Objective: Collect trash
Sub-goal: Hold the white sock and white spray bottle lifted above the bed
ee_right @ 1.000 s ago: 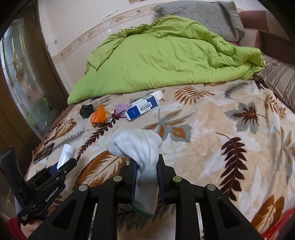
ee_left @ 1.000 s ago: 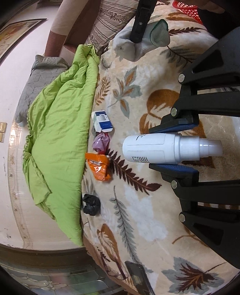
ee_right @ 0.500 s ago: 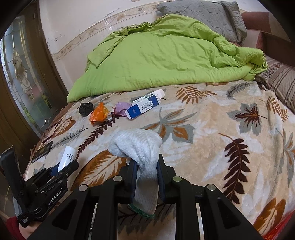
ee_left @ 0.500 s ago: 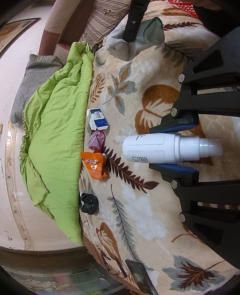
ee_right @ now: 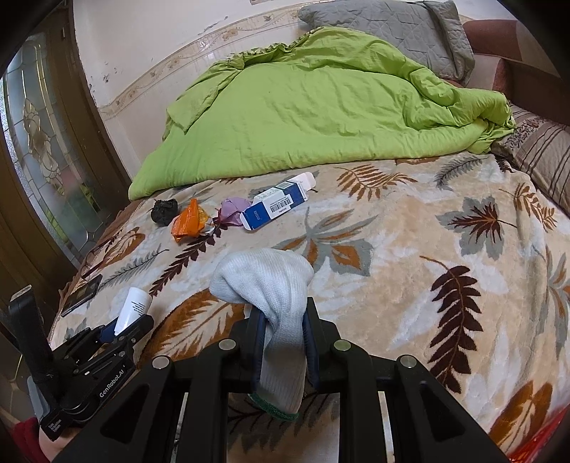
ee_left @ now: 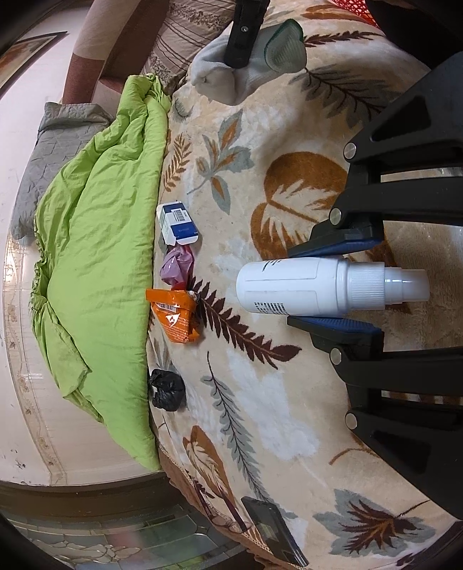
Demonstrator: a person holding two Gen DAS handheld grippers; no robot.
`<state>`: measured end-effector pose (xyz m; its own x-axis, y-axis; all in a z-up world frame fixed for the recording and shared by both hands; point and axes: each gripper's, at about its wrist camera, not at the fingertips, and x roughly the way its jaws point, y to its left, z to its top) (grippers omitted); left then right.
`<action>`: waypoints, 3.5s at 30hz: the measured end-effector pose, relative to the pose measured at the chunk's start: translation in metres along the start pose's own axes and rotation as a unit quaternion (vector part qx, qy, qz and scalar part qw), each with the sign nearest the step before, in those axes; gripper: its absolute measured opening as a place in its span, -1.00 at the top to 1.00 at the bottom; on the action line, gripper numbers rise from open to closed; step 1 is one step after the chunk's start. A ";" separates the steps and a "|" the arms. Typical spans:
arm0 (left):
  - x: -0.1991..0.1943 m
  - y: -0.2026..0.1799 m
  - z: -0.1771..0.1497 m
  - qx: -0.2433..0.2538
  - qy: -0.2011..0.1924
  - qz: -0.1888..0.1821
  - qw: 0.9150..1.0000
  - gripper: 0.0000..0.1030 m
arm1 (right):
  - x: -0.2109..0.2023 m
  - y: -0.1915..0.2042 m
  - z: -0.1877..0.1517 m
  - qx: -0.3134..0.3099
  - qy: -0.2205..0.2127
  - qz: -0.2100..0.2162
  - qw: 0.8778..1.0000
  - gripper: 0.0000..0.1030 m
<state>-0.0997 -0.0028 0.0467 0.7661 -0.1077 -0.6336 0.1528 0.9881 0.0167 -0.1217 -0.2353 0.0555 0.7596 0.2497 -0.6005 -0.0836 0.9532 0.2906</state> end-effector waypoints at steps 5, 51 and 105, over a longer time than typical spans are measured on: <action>0.001 0.001 -0.001 -0.001 0.003 0.005 1.000 0.44 | 0.000 -0.001 0.000 -0.001 -0.001 0.000 1.000 0.58; 0.000 0.001 0.001 0.012 -0.003 0.009 1.000 0.44 | 0.006 0.011 -0.004 -0.032 0.007 0.000 0.999 0.58; -0.027 -0.017 0.001 0.023 0.004 -0.012 1.000 0.44 | -0.010 -0.003 -0.002 0.004 -0.013 0.005 1.000 0.58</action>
<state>-0.1230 -0.0165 0.0642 0.7568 -0.1312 -0.6403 0.2003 0.9791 0.0362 -0.1301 -0.2398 0.0589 0.7754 0.2550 -0.5777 -0.0865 0.9491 0.3028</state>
